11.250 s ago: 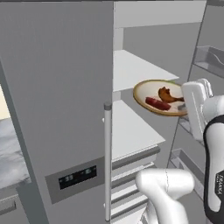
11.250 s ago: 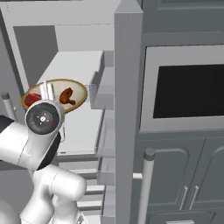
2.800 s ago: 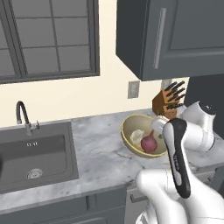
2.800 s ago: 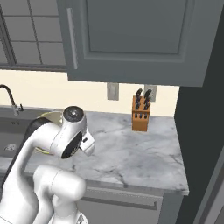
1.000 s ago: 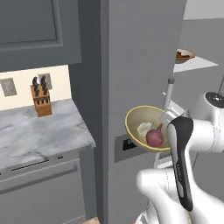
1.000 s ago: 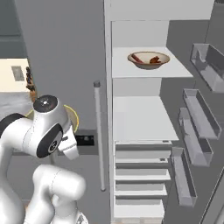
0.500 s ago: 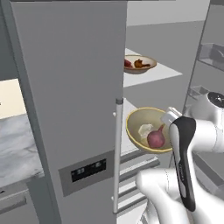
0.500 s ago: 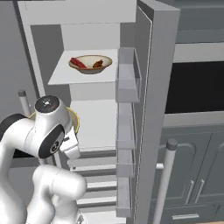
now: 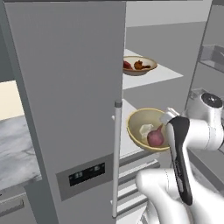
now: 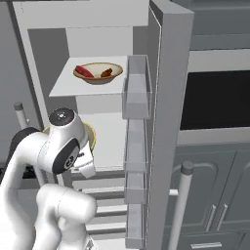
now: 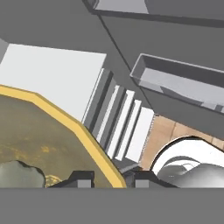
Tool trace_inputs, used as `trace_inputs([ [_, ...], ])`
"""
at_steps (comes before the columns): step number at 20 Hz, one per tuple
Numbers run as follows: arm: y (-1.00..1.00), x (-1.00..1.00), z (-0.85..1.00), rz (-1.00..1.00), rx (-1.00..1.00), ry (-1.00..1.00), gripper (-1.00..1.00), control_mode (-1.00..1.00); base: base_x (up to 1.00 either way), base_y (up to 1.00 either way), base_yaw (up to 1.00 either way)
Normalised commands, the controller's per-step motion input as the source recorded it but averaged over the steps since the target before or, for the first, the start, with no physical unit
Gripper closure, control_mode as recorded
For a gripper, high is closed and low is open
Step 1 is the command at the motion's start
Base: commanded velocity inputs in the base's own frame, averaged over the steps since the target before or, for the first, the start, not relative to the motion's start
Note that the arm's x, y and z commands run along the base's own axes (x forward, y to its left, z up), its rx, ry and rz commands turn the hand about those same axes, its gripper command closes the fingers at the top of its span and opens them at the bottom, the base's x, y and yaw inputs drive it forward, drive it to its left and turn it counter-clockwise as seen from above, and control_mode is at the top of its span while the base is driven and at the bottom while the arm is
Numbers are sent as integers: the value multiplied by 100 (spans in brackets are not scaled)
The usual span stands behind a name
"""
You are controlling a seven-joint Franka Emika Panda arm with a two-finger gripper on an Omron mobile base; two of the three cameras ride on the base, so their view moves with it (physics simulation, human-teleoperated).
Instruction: Place the bowl with the garlic and onion on the second highest shelf of the fridge. Place the bowl with the steak and chicken drumstick on the top shelf of the fridge.
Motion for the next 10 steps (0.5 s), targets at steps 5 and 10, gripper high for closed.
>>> trace_inputs([
  [5,-39,100,-43,-29,0,3,100,-100,0,0,0],
  [10,-2,100,-52,-20,0,4,100,-100,0,0,0],
])
